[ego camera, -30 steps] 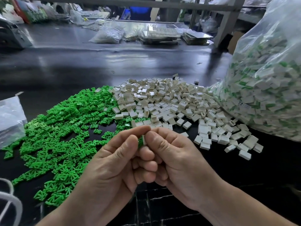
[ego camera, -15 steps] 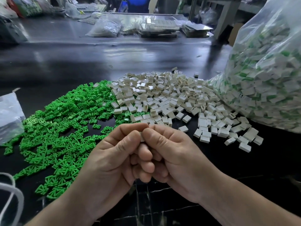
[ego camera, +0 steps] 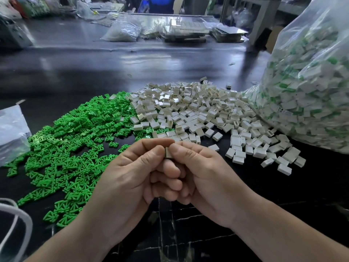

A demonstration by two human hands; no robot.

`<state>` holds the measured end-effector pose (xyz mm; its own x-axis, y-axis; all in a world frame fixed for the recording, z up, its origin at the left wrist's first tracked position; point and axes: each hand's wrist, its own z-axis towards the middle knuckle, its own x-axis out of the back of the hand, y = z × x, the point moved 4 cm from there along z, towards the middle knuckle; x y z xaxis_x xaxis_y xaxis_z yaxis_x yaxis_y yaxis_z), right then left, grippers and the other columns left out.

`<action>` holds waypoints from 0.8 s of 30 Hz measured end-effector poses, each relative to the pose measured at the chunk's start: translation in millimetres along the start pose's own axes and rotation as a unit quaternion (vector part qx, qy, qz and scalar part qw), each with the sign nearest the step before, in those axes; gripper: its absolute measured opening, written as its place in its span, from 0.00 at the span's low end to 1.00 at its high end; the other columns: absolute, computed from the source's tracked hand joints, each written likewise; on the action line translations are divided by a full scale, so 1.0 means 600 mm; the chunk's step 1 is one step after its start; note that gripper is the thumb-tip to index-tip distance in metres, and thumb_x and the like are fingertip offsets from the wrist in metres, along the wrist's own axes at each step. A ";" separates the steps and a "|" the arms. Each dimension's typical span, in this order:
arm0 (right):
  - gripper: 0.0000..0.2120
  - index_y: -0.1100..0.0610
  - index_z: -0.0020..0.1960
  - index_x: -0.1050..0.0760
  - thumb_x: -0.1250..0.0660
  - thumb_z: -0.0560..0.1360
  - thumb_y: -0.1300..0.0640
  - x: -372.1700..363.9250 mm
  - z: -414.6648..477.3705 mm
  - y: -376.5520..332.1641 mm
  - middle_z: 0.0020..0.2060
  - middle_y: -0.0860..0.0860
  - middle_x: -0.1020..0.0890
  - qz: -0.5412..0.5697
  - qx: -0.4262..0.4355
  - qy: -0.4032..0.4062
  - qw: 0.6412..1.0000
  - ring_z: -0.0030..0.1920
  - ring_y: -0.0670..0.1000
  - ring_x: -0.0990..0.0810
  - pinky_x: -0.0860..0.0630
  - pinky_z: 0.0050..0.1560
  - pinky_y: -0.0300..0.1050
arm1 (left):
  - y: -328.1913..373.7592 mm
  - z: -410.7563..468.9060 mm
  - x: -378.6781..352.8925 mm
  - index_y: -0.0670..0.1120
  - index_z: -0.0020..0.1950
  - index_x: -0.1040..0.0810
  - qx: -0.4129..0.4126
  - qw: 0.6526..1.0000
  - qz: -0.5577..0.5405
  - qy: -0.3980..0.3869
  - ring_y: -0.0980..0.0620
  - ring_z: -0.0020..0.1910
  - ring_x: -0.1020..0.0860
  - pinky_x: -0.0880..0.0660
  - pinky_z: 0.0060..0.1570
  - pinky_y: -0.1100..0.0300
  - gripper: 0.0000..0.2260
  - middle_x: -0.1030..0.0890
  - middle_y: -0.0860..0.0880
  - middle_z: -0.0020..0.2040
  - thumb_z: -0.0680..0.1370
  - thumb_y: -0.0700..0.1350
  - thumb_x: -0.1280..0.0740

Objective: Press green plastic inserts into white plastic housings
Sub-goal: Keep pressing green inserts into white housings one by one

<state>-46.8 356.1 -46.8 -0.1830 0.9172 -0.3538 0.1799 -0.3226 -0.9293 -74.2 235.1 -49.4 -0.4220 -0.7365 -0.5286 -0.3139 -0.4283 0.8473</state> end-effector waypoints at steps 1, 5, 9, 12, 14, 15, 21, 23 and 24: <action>0.13 0.57 0.42 0.24 0.39 0.81 0.52 0.004 0.001 0.003 0.28 0.51 0.24 -0.010 0.001 0.004 1.000 0.25 0.47 0.26 0.31 0.24 0.38 | 0.001 -0.001 0.004 0.42 0.53 0.18 -0.007 0.999 0.037 0.015 0.46 0.28 0.20 0.23 0.28 0.57 0.10 0.20 0.40 0.33 0.73 0.44 0.30; 0.06 0.58 0.44 0.25 0.38 0.78 0.57 0.027 0.006 -0.002 0.35 0.55 0.22 0.015 0.024 0.019 0.999 0.31 0.52 0.23 0.25 0.29 0.43 | 0.019 -0.004 0.028 0.48 0.47 0.16 -0.057 0.976 0.187 0.096 0.45 0.30 0.19 0.24 0.27 0.59 0.08 0.18 0.41 0.34 0.73 0.47 0.33; 0.06 0.60 0.43 0.23 0.34 0.67 0.62 0.068 0.013 -0.037 0.39 0.57 0.20 0.190 0.063 0.049 0.978 0.35 0.53 0.21 0.22 0.30 0.44 | 0.055 -0.012 0.061 0.56 0.48 0.19 -0.140 0.877 0.423 0.182 0.54 0.33 0.19 0.24 0.28 0.64 0.06 0.17 0.52 0.37 0.78 0.47 0.34; 0.01 0.55 0.41 0.20 0.31 0.70 0.59 0.097 0.011 -0.051 0.36 0.52 0.22 0.010 0.072 0.141 0.987 0.30 0.49 0.25 0.29 0.25 0.40 | 0.055 -0.015 0.053 0.60 0.52 0.22 -0.157 0.702 0.677 0.155 0.64 0.36 0.23 0.31 0.32 0.73 0.12 0.21 0.62 0.39 0.74 0.61 0.39; 0.04 0.46 0.51 0.19 0.30 0.76 0.50 0.094 0.008 -0.051 0.34 0.45 0.20 -0.353 0.063 0.181 0.916 0.32 0.45 0.22 0.24 0.29 0.38 | 0.040 -0.011 0.043 0.57 0.58 0.21 -0.137 0.609 0.773 0.113 0.61 0.41 0.25 0.30 0.38 0.64 0.20 0.23 0.60 0.45 0.73 0.64 0.41; 0.11 0.42 0.59 0.22 0.31 0.77 0.44 0.088 0.012 -0.042 0.37 0.44 0.20 -0.517 0.045 0.165 0.839 0.37 0.44 0.20 0.21 0.36 0.39 | 0.033 -0.009 0.039 0.55 0.59 0.20 -0.138 0.570 0.804 0.103 0.55 0.42 0.24 0.28 0.40 0.59 0.21 0.22 0.56 0.46 0.73 0.64 0.39; 0.16 0.44 0.65 0.29 0.40 0.80 0.40 0.060 0.028 -0.011 0.55 0.46 0.19 -0.734 0.028 0.105 0.670 0.55 0.55 0.20 0.23 0.55 0.53 | 0.020 0.003 0.038 0.50 0.49 0.15 -0.140 0.497 0.854 0.064 0.48 0.39 0.22 0.27 0.40 0.52 0.13 0.21 0.52 0.40 0.69 0.56 0.27; 0.13 0.45 0.63 0.28 0.40 0.81 0.42 0.060 0.027 -0.010 0.53 0.46 0.18 -0.725 0.047 0.108 0.679 0.54 0.54 0.20 0.23 0.54 0.52 | 0.020 0.003 0.039 0.51 0.47 0.16 -0.143 0.502 0.851 0.065 0.49 0.39 0.22 0.27 0.40 0.52 0.11 0.21 0.53 0.39 0.70 0.55 0.27; 0.12 0.45 0.62 0.28 0.40 0.82 0.43 0.059 0.026 -0.009 0.52 0.46 0.18 -0.724 0.054 0.109 0.679 0.52 0.53 0.20 0.23 0.53 0.51 | 0.019 0.003 0.040 0.51 0.46 0.17 -0.144 0.506 0.848 0.065 0.49 0.39 0.22 0.27 0.40 0.53 0.10 0.21 0.53 0.39 0.70 0.55 0.27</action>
<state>-69.1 386.7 -55.8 0.0576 0.3004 0.9521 -0.1103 0.9497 -0.2930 -89.4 213.6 -52.2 0.1897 -0.1924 0.9628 0.5503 0.8329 0.0580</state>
